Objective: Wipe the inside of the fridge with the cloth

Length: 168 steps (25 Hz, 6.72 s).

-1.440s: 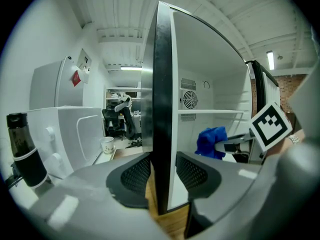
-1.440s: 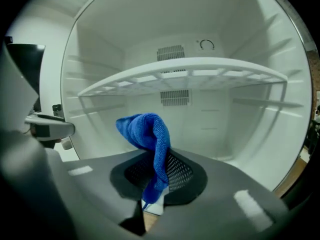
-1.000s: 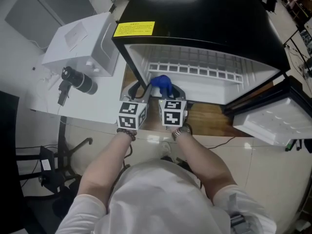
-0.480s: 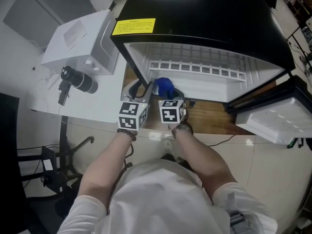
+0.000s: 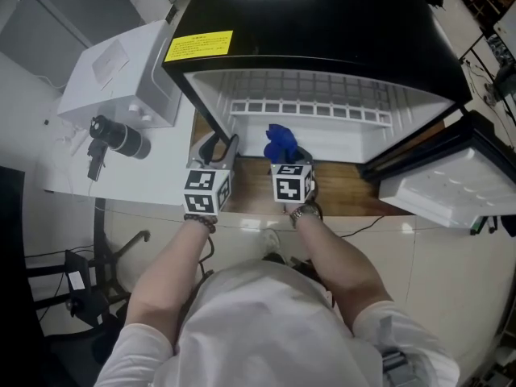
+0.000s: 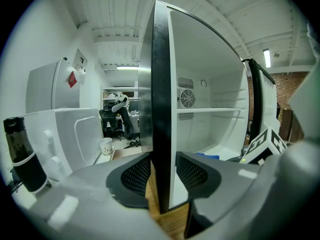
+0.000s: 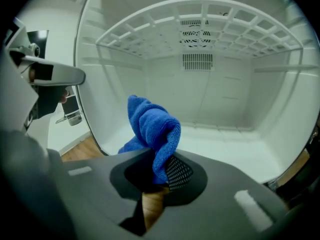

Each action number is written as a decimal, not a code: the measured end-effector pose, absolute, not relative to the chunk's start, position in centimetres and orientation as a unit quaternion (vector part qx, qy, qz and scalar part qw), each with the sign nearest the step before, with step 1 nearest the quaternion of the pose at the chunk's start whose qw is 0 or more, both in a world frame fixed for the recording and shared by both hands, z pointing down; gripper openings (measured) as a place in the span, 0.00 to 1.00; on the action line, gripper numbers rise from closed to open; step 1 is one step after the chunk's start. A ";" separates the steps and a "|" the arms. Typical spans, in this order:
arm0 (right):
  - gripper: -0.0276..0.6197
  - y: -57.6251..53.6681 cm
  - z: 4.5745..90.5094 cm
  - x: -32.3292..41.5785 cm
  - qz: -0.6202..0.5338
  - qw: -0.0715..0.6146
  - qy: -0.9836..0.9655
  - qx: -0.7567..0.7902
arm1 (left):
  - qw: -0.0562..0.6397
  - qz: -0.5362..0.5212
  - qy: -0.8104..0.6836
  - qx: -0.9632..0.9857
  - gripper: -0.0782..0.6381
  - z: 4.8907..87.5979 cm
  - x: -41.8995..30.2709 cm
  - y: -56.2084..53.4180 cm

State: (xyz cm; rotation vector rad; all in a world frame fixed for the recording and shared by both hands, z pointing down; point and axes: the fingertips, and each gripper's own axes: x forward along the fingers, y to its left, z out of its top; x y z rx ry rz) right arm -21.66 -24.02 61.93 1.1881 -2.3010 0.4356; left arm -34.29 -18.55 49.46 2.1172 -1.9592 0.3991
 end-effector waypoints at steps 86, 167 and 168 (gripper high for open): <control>0.11 -17.0 45.7 -4.9 0.082 0.190 -0.963 0.173 | 0.096 0.115 -0.296 0.943 0.22 45.2 -5.5 -16.9; 0.05 -21.7 44.0 -0.3 0.057 0.166 -0.924 0.341 | 0.082 0.100 -0.606 0.785 0.18 54.9 -6.6 -43.3; 0.05 -21.7 43.9 -0.3 0.057 0.165 -0.924 0.341 | 0.081 0.101 -0.608 0.783 0.18 54.9 -6.7 -43.3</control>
